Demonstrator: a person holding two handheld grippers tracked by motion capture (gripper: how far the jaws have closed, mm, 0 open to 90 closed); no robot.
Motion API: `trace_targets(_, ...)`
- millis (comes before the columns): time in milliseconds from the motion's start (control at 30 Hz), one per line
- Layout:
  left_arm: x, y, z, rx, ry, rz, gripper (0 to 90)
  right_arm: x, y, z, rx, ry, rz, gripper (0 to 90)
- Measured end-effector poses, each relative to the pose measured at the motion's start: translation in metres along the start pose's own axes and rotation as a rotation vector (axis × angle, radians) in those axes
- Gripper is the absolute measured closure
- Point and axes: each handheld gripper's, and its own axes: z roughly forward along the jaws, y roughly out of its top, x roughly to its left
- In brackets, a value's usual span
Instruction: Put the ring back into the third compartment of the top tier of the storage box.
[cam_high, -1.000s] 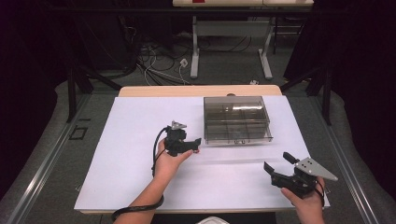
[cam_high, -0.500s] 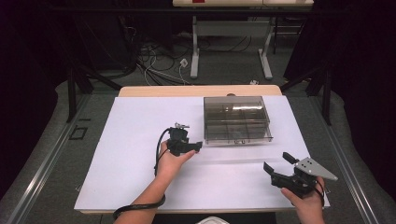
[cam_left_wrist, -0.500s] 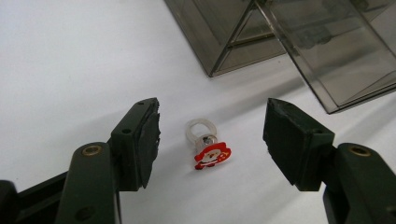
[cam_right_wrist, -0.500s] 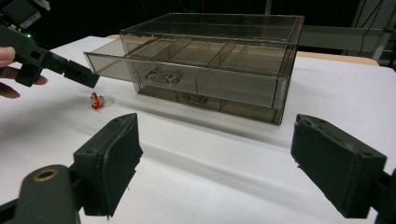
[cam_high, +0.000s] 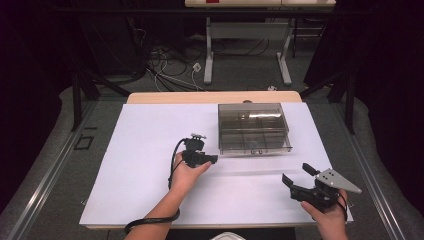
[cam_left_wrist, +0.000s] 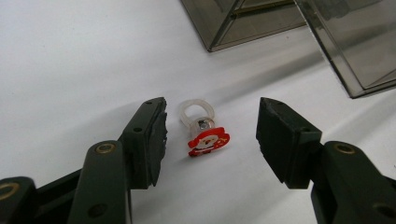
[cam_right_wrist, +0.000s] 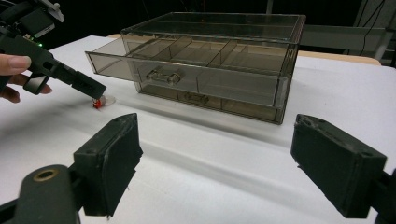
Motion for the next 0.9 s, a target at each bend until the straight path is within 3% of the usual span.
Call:
trace_targets(500, -0.0024, 0.0003, 0.0061, 0.048, 0.013, -0.008, 51.7, 0.0004, -0.0004, 0.0007, 0.004, 0.008, -0.004, 15.1)
trace_targets(900, -0.0024, 0.0002, 0.0072, 0.057, 0.028, -0.013, 58.2, 0.0008, -0.0004, 0.0005, 0.016, 0.011, -0.007, 15.1)
